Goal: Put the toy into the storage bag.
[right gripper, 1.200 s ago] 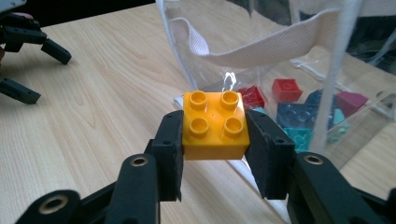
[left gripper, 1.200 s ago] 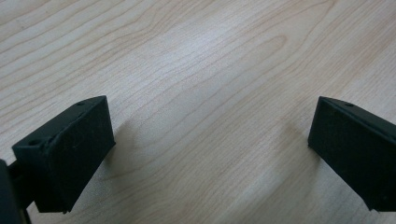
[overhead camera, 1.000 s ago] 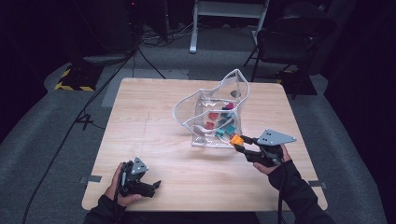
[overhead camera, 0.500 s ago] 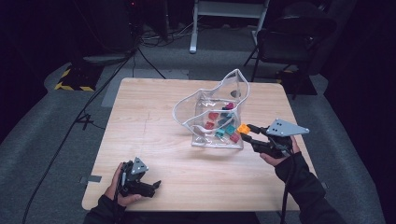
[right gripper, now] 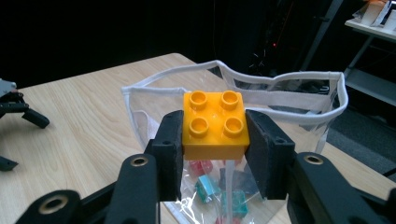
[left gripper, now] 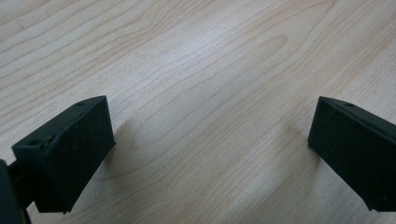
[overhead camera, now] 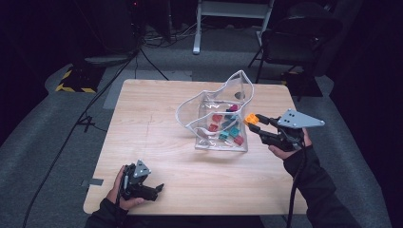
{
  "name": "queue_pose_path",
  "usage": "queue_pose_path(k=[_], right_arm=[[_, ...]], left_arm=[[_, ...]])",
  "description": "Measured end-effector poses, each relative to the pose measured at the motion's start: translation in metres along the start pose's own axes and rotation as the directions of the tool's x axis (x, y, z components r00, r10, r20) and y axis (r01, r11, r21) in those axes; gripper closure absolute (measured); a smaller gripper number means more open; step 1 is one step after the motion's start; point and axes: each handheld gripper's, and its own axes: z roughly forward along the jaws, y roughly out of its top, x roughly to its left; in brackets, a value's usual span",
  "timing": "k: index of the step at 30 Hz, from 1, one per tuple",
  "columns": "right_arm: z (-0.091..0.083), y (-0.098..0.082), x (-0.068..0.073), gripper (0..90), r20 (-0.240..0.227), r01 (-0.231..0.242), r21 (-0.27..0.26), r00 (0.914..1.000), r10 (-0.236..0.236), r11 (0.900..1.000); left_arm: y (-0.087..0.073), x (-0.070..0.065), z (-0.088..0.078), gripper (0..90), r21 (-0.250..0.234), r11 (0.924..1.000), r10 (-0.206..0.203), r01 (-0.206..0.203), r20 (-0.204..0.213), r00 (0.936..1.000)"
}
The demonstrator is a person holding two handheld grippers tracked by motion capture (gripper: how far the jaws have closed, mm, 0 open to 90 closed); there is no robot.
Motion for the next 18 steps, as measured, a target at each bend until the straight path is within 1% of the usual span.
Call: queue_pose_path(k=[4, 8, 9, 18], right_arm=[[0.001, 0.007, -0.001, 59.6, 0.007, 0.006, -0.009, 1.0000, -0.006, 1.000], [0.005, 0.014, -0.003, 59.6, 0.011, 0.003, -0.012, 0.9999, -0.003, 1.000], [0.007, 0.016, -0.004, 59.6, 0.010, -0.004, -0.015, 0.9999, 0.004, 1.000], [0.023, 0.028, -0.009, 59.6, 0.040, 0.000, 0.002, 0.9992, 0.000, 1.000]], left_arm=[[0.000, 0.000, 0.000, 0.5, 0.000, 1.0000, 0.000, 0.000, 0.000, 1.0000], [0.000, 0.000, 0.000, 0.5, 0.000, 1.0000, 0.000, 0.000, 0.000, 1.0000], [0.000, 0.000, 0.000, 0.5, 0.000, 1.0000, 0.001, -0.001, 0.000, 1.0000], [0.000, 0.000, 0.000, 0.5, 0.000, 1.0000, 0.000, 0.000, -0.001, 1.0000]])
